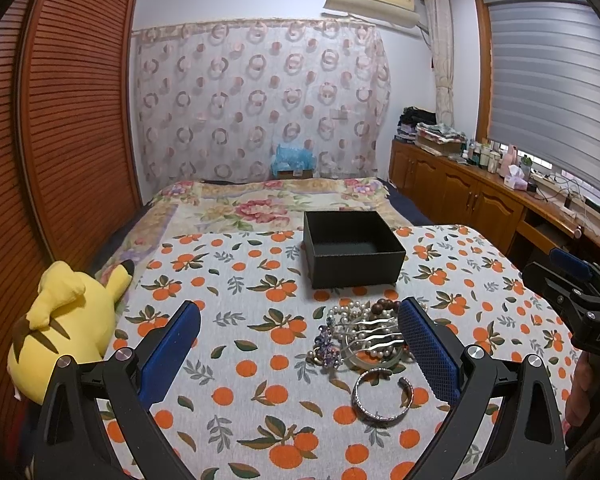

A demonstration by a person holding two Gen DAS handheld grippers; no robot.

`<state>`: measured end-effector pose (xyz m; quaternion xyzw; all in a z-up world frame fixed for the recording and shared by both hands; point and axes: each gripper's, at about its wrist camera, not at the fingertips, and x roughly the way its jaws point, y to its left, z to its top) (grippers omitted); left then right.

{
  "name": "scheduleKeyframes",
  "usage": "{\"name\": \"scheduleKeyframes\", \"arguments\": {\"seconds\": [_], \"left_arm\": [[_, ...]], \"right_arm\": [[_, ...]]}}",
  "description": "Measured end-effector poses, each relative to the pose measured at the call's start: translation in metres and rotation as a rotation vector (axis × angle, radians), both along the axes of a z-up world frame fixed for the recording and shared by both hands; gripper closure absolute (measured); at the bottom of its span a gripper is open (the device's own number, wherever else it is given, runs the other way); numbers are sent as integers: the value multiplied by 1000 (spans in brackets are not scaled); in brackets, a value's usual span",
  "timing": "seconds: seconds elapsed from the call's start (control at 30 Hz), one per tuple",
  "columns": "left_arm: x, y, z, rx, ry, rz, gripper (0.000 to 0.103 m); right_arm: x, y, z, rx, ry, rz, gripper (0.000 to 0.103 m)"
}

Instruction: Organize jewelry

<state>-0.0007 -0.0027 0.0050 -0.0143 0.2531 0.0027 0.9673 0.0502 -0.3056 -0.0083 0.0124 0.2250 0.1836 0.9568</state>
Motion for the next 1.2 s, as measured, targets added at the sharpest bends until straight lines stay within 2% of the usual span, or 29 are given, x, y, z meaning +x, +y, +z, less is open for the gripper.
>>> {"name": "scheduleKeyframes", "arguments": {"seconds": [0.57,0.6,1.2], "left_arm": [[0,3,3,-4,-8,5,8],[0,4,13,-5,-10,4,8],[-1,4,12,-4,-12,4,8]], "right_arm": [[-1,0,0,1,-3,0,2],[-1,0,0,2,-3,0,2],[-1,0,0,3,-5,-1,3]]}}
